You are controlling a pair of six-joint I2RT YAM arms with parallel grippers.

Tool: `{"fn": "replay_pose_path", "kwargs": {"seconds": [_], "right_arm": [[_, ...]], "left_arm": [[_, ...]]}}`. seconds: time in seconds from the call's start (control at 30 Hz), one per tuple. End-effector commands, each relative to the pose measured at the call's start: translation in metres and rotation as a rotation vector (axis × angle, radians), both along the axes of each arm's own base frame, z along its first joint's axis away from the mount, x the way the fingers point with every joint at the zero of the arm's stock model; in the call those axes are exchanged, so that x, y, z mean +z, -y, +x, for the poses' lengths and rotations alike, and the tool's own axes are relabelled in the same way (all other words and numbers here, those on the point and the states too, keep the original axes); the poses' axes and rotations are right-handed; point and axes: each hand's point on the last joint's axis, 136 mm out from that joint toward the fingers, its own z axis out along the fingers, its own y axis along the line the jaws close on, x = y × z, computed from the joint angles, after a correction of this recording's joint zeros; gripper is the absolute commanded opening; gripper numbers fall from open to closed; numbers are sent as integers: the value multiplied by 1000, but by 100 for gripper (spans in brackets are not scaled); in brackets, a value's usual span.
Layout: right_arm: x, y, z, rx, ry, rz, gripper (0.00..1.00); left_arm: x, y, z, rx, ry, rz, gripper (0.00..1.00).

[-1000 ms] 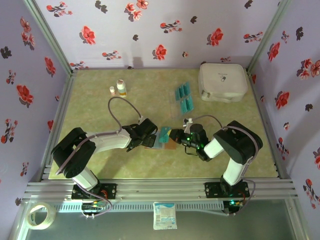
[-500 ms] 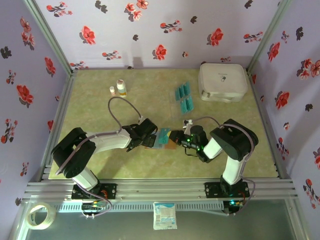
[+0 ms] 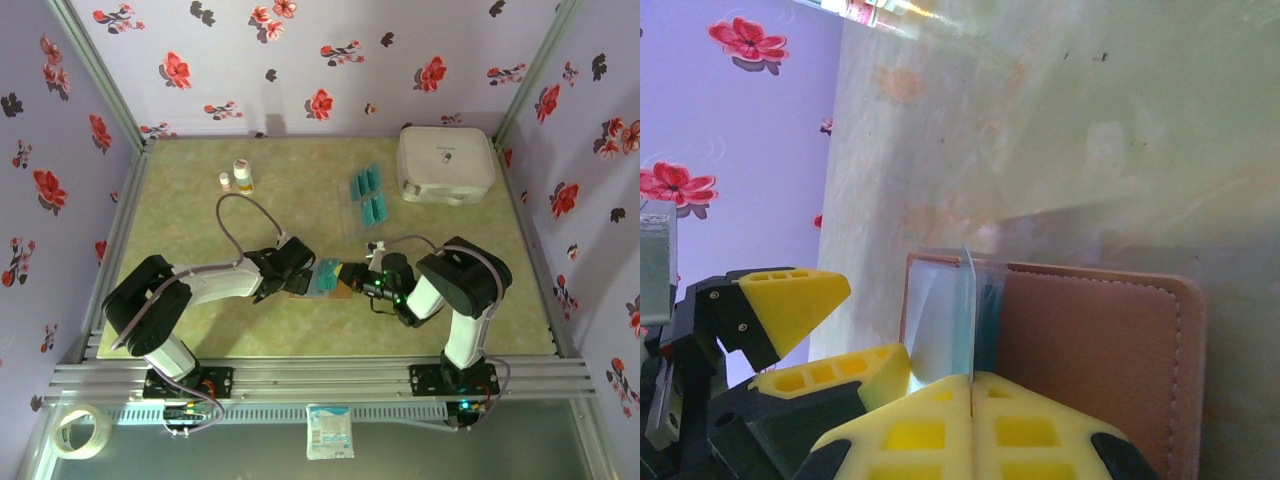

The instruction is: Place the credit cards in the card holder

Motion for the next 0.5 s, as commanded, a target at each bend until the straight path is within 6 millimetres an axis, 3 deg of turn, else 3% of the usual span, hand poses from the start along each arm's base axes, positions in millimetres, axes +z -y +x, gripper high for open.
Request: {"fn": "replay_pose_path", "kwargs": {"seconds": [0.0, 0.47], "right_arm": [[-7, 1, -6, 16, -23, 5, 0], [-13, 0, -14, 40, -42, 3, 0]], "left_arm": [[-16, -19, -13, 8, -40, 87, 100], [-16, -18, -13, 8, -41, 87, 100]]}}
